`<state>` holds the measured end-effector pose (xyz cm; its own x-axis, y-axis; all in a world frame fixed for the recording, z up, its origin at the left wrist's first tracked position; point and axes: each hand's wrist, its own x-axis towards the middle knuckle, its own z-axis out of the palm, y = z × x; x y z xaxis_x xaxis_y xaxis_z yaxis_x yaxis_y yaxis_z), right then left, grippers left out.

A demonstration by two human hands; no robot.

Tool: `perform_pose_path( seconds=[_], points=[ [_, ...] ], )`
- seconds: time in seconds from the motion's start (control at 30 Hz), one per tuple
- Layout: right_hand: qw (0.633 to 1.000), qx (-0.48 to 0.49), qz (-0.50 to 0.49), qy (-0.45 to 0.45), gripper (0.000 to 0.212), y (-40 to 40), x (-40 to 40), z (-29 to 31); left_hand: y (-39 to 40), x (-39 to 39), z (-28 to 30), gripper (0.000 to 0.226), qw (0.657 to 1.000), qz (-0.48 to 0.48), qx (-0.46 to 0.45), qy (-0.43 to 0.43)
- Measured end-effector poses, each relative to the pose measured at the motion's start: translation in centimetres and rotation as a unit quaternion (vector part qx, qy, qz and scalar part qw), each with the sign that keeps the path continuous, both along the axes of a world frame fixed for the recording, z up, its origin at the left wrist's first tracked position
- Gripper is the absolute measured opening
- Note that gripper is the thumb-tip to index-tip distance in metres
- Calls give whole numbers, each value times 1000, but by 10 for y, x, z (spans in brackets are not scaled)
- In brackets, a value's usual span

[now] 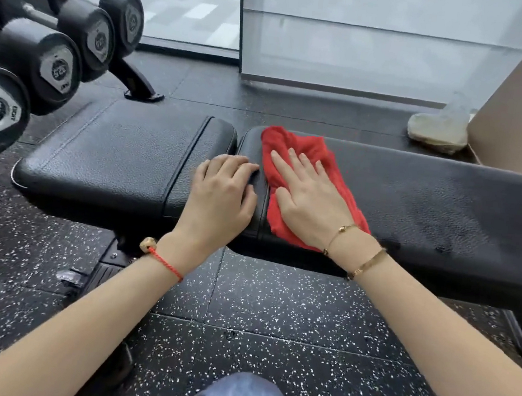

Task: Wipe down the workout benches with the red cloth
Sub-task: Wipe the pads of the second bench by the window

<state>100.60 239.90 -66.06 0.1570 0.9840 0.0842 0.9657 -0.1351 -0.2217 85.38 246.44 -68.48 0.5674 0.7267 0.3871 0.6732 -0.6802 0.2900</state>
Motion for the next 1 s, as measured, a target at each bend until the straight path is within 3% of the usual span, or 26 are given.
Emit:
perform_pose_path(
  seconds=[0.2, 0.4, 0.6, 0.77, 1.0],
  points=[
    [1000, 7, 28, -5, 59, -28, 37, -4, -2, -1, -7, 43, 999, 1, 6, -32],
    [998, -35, -41, 15, 56, 33, 55, 6, -5, -1, -5, 41, 1000, -1, -1, -27],
    [998, -14, 60, 15, 57, 22, 30, 3, -5, 1, -5, 38, 1000, 3, -6, -25],
    [992, -14, 125, 2, 58, -6, 52, 2, -5, 1, -4, 42, 1000, -1, -8, -18],
    [999, -41, 23, 11, 55, 44, 66, 8, -7, 4, -4, 41, 999, 12, -6, -29]
  ],
)
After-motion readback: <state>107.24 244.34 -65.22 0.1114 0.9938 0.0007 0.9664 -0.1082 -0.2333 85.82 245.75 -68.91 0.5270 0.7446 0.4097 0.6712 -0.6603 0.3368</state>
